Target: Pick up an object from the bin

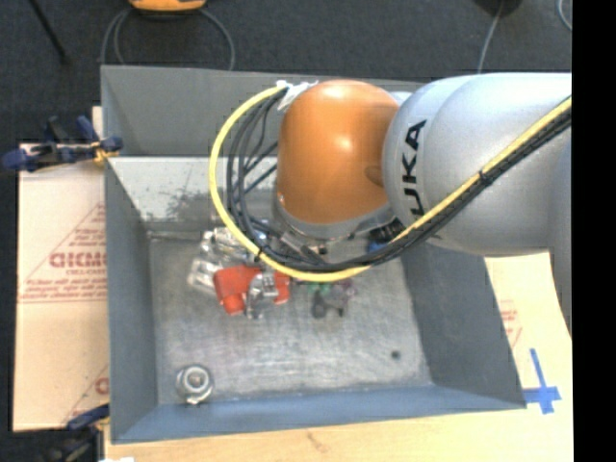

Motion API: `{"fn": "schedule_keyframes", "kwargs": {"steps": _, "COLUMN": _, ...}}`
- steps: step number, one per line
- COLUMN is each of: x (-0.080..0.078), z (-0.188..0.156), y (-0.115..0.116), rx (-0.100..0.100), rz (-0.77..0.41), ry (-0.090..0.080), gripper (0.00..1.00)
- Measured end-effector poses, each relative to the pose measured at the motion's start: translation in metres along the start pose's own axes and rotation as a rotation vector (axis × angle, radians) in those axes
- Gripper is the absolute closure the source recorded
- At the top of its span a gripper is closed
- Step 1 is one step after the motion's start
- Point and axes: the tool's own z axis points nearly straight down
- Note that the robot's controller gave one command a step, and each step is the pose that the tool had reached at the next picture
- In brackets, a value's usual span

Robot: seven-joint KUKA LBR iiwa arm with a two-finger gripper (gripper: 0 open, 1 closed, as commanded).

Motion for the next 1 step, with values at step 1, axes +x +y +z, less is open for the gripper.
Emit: {"fn": "schedule_keyframes", "kwargs": {"steps": 1, "x": -0.0213, "z": -0.023, "y": -0.1056, "rx": 0.008, "rz": -0.002, "ry": 0.004, "gripper": 1.0}}
